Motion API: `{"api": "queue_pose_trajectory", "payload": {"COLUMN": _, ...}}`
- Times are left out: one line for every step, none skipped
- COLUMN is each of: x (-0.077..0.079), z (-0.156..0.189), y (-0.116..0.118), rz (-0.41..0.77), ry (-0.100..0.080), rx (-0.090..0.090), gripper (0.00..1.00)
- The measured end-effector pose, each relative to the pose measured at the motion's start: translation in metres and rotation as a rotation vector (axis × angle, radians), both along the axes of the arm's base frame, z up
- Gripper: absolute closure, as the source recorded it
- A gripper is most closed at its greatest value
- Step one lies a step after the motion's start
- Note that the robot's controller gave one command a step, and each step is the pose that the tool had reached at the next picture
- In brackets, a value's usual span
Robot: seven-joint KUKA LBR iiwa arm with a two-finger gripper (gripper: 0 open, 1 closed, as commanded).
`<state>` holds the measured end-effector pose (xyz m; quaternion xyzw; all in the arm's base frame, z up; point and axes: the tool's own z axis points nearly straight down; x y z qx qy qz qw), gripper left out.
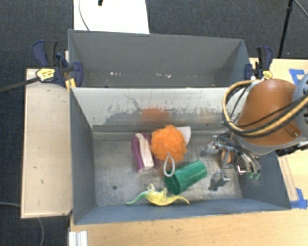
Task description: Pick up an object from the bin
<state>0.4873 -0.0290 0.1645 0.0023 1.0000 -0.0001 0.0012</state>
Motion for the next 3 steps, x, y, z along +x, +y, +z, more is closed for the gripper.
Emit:
{"api": "queue_pose_trajectory", "payload": {"x": 0.000, "z": 0.000, "y": 0.000, "rz": 0.000, "ry": 0.000, "rx": 0.000, "gripper": 0.00}}
{"api": "queue_pose_trajectory", "payload": {"x": 0.011, "z": -0.022, "y": 0.003, "rz": -0.076, "ry": -0.006, "rx": 0.000, "gripper": 0.00}}
{"api": "queue_pose_trajectory", "payload": {"x": 0.020, "z": -0.085, "y": 0.025, "rz": -0.446, "ry": 0.001, "rx": 0.000, "gripper": 1.00}}
